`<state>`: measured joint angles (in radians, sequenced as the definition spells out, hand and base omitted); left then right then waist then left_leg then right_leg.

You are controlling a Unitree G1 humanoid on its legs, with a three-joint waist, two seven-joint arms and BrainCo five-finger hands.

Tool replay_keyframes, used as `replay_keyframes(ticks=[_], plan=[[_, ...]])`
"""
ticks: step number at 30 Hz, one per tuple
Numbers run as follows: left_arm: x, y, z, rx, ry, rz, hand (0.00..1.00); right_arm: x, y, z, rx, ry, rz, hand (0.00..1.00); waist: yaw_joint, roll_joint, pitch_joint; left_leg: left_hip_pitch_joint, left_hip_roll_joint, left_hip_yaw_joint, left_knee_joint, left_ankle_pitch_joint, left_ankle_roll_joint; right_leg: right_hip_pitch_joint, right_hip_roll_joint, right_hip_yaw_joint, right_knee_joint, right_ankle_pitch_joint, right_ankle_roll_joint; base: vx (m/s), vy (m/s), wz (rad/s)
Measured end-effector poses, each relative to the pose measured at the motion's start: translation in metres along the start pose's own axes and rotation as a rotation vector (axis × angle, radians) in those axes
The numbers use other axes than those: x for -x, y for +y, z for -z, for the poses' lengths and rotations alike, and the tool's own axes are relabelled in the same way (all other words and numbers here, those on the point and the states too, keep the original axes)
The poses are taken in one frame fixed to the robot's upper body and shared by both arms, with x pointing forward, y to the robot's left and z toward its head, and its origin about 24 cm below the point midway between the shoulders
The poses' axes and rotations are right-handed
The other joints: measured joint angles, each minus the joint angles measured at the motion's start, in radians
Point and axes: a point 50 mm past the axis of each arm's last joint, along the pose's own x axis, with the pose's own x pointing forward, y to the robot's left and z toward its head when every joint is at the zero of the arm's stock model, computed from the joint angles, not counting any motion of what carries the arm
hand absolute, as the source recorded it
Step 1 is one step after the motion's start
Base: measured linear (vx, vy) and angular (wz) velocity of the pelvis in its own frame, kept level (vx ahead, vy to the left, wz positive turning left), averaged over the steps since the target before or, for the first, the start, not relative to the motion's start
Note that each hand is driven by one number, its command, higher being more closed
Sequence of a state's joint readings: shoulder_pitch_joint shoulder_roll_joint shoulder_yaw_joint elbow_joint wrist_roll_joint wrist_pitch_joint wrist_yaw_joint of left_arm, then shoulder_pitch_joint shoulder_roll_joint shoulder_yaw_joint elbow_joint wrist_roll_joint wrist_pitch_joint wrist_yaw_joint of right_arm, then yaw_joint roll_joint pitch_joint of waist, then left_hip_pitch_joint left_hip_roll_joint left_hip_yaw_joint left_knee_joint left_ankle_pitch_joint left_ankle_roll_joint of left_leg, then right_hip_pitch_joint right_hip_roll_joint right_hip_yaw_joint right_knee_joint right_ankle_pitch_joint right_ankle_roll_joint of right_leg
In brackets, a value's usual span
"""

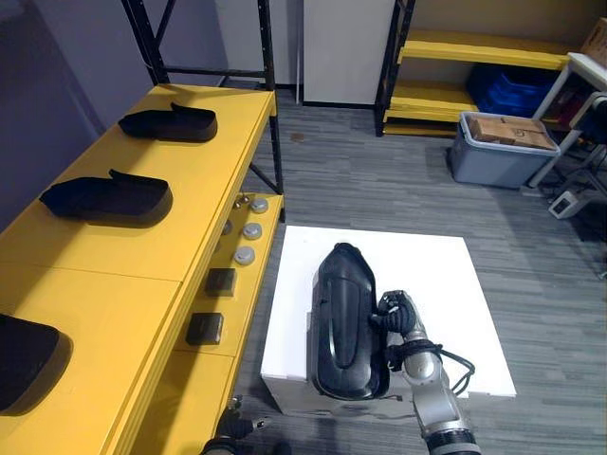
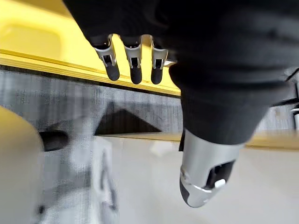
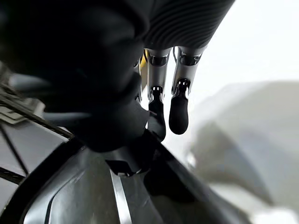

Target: Walk over and take plastic housings, then place them on the shelf

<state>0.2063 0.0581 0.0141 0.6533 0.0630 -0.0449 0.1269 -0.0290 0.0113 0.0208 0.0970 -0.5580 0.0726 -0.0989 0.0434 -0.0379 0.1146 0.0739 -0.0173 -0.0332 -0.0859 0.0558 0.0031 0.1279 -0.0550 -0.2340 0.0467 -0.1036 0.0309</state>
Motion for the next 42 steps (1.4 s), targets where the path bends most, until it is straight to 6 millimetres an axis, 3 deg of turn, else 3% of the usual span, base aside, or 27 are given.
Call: replay_keyframes(ticks=[6,7,11,17,20,30,34,37,42], plan=[[0.010,0.021,-0.049,0.164,-0.240,-0.130,0.00,0.001,-0.024,-0.027,-0.030,-0.136,0.129,1.00,0.021,-0.001,-0.001,-0.015,-0.004,-0.014,0.006,0.000,0.001,-0.005,-0.003,-0.015,-0.001,0.000,0.000,0.00,-0.011,0.08],[0.018,0.031,-0.069,0.197,-0.337,-0.178,0.00,0.002,-0.032,-0.034,-0.039,-0.174,0.170,1.00,0.023,-0.001,-0.001,-0.016,-0.006,-0.023,0.009,0.000,0.001,-0.001,-0.004,-0.026,-0.002,0.000,0.000,0.01,-0.015,0.14],[0.042,0.049,-0.110,0.263,-0.569,-0.268,0.00,0.006,-0.041,-0.049,-0.074,-0.245,0.225,1.00,0.026,-0.001,-0.002,-0.015,-0.010,-0.025,0.018,-0.003,0.004,0.008,-0.008,-0.029,-0.004,0.000,0.000,0.00,-0.007,0.05],[0.076,0.052,-0.158,0.308,-0.837,-0.272,0.00,0.009,-0.047,-0.058,-0.106,-0.296,0.268,1.00,0.024,-0.001,-0.012,-0.012,-0.012,-0.027,0.024,-0.005,0.007,0.014,-0.010,-0.030,-0.002,0.000,0.000,-0.04,-0.005,0.00],[0.092,0.041,-0.179,0.308,-0.965,-0.206,0.00,0.010,-0.050,-0.066,-0.131,-0.331,0.281,1.00,0.024,0.000,-0.033,-0.012,-0.013,-0.028,0.025,-0.005,0.007,0.014,-0.010,-0.030,-0.001,0.000,0.000,-0.02,-0.008,0.00],[0.108,-0.019,-0.214,0.311,-1.103,0.207,0.00,0.004,-0.039,-0.105,-0.138,-0.500,0.221,1.00,0.021,0.001,-0.054,0.001,-0.012,-0.023,0.027,-0.005,0.007,0.024,-0.010,-0.026,-0.001,0.000,0.000,0.00,0.000,0.00],[0.111,-0.026,-0.221,0.292,-1.132,0.273,0.00,0.001,-0.039,-0.116,-0.118,-0.550,0.207,1.00,0.020,0.001,-0.055,0.001,-0.012,-0.021,0.027,-0.005,0.007,0.022,-0.010,-0.023,-0.001,0.000,0.000,0.00,0.000,0.00],[0.117,-0.044,-0.225,0.253,-1.151,0.381,0.00,0.001,-0.033,-0.129,-0.125,-0.596,0.186,1.00,0.020,0.001,-0.056,0.000,-0.012,-0.020,0.026,-0.005,0.007,0.021,-0.010,-0.022,-0.001,0.001,0.000,0.00,0.000,0.00],[0.121,-0.056,-0.225,0.197,-1.162,0.444,0.00,-0.005,-0.029,-0.129,-0.110,-0.588,0.170,1.00,0.020,0.001,-0.059,0.000,-0.012,-0.020,0.025,-0.004,0.007,0.021,-0.010,-0.022,-0.002,0.001,0.000,0.00,0.000,0.00]])
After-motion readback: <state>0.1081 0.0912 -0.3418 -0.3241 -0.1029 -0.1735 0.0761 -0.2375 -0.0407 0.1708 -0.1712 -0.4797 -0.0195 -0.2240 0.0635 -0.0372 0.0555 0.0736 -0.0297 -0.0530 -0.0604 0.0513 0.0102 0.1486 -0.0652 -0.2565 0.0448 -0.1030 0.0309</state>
